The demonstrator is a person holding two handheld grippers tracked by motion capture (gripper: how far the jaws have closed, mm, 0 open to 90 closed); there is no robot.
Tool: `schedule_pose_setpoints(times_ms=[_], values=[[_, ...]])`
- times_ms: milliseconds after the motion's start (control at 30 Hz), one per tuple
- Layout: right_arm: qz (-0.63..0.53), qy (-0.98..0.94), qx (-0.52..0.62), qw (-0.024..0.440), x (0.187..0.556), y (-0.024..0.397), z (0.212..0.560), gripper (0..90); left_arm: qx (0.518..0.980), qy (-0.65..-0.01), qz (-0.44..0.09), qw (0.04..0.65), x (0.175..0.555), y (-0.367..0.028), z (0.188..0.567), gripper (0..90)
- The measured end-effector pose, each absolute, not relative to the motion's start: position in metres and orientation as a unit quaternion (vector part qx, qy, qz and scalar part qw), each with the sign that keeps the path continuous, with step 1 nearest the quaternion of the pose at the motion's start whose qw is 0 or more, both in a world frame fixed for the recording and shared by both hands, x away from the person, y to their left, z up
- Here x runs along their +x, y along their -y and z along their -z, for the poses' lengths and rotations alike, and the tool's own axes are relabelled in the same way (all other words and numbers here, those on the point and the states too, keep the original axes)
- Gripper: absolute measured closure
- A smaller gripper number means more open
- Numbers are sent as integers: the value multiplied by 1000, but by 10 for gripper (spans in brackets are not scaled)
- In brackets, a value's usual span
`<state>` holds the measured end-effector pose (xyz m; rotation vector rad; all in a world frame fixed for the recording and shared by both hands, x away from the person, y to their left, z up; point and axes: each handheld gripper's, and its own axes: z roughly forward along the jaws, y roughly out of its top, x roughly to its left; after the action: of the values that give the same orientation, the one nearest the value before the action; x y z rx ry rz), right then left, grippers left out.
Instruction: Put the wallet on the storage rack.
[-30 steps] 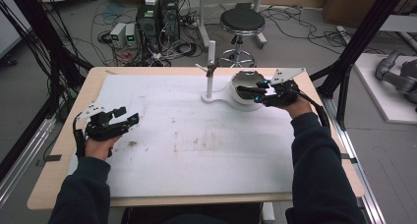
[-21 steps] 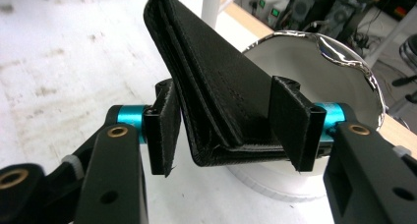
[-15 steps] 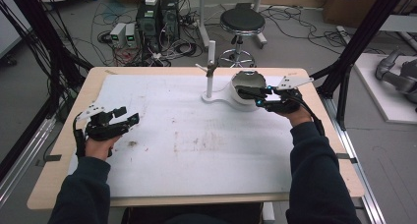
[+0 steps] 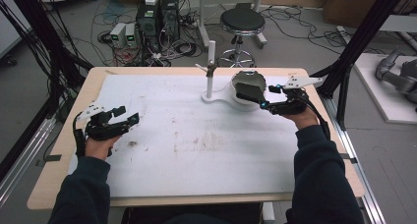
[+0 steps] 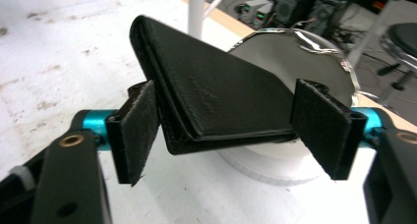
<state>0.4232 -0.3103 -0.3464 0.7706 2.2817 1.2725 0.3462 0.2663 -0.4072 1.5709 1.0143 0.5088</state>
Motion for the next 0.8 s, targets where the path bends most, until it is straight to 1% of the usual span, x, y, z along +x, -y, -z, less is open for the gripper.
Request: schedule_pose_setpoints(times_ms=[67,200,267,400,567,800], values=[[-454,-817,285,211,419,314,343,267,668,-433,-217,565,347,-266,407,263],[-458,-805,295,234,408,322,341,265,667,-433,-218,566,347,-266,407,261],[-455,-798,310,246,402,326,342,229,667,-432,-221,565,347,-266,406,258],[-435,-778,358,277,383,333,352,214,668,-429,-226,564,348,-265,405,207],[-413,-769,382,304,354,335,370,211,669,-425,-230,564,350,-263,404,207],[-418,-762,401,290,342,333,386,210,669,-422,-233,565,349,-264,403,207]])
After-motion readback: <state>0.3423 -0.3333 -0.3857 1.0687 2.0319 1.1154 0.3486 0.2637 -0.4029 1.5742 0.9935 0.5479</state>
